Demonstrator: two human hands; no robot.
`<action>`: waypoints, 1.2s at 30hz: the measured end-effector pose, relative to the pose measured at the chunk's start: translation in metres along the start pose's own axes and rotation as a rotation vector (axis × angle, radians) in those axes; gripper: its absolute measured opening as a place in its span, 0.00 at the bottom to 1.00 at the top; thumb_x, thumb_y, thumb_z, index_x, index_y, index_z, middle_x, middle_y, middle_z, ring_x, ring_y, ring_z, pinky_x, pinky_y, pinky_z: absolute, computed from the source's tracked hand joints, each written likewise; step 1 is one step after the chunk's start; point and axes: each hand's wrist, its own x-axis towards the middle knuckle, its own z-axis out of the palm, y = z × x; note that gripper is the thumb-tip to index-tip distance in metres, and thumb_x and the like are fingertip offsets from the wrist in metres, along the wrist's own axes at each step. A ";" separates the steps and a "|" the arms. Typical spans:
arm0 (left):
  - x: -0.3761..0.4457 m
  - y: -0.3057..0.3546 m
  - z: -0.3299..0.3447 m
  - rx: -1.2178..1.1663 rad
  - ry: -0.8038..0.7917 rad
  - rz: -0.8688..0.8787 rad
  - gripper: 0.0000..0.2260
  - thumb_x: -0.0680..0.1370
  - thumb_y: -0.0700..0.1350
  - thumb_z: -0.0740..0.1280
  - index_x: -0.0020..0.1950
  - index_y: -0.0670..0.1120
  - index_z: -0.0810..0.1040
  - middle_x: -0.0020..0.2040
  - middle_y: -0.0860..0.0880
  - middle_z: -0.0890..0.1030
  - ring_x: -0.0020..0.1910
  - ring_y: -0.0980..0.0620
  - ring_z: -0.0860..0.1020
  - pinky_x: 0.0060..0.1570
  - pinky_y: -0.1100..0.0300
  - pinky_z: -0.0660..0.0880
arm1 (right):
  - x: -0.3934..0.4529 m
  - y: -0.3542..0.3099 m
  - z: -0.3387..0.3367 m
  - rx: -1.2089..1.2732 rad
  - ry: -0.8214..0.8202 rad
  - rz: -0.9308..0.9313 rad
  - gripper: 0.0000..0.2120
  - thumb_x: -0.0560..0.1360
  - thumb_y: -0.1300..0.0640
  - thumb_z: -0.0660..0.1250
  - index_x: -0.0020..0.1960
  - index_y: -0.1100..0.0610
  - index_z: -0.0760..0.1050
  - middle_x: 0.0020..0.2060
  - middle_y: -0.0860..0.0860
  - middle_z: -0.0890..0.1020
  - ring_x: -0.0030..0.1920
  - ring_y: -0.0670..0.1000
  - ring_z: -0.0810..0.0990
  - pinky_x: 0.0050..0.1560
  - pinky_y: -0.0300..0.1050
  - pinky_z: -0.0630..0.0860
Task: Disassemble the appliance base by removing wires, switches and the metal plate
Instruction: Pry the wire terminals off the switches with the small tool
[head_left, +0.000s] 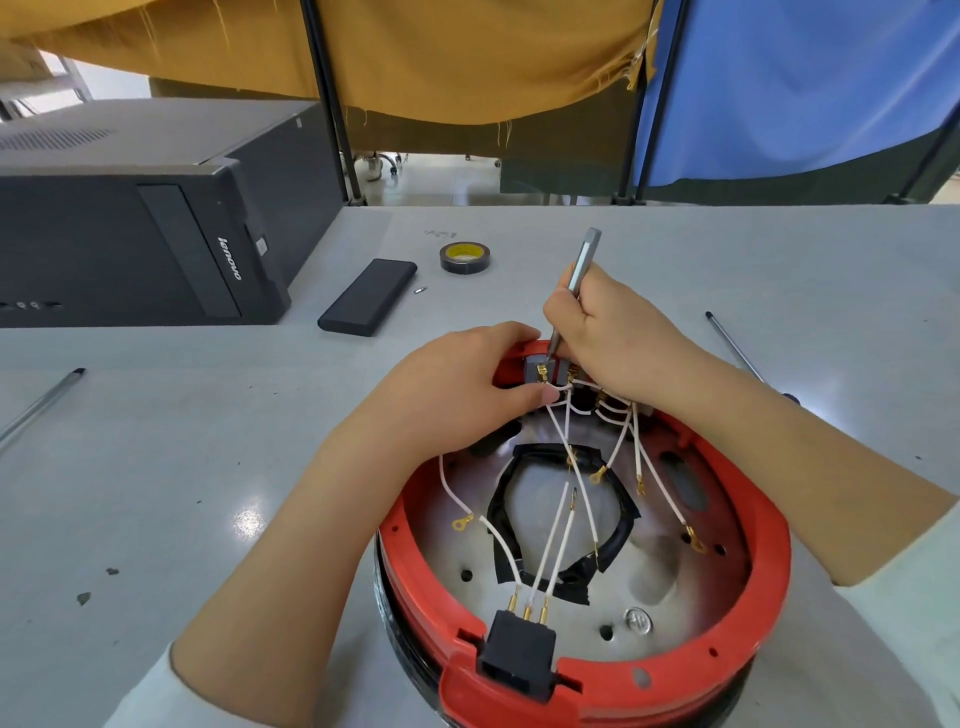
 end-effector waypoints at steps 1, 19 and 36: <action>0.000 0.000 0.000 0.000 0.000 0.000 0.24 0.73 0.60 0.65 0.67 0.56 0.69 0.58 0.54 0.78 0.55 0.54 0.75 0.54 0.56 0.72 | 0.002 -0.001 0.000 -0.005 -0.008 0.015 0.09 0.79 0.52 0.52 0.41 0.52 0.63 0.32 0.52 0.72 0.33 0.52 0.70 0.36 0.50 0.69; -0.001 0.001 -0.001 -0.013 0.015 0.010 0.21 0.74 0.59 0.66 0.64 0.56 0.71 0.55 0.55 0.79 0.52 0.54 0.76 0.50 0.58 0.72 | -0.004 -0.002 0.003 0.309 0.143 -0.105 0.09 0.79 0.56 0.54 0.41 0.53 0.64 0.28 0.49 0.69 0.27 0.43 0.69 0.29 0.45 0.67; 0.000 -0.001 0.001 0.000 0.013 0.024 0.21 0.74 0.59 0.65 0.65 0.56 0.70 0.55 0.55 0.79 0.53 0.53 0.76 0.46 0.59 0.69 | 0.007 -0.006 0.007 0.001 0.031 -0.062 0.09 0.78 0.53 0.53 0.39 0.51 0.63 0.32 0.50 0.72 0.34 0.51 0.70 0.37 0.50 0.69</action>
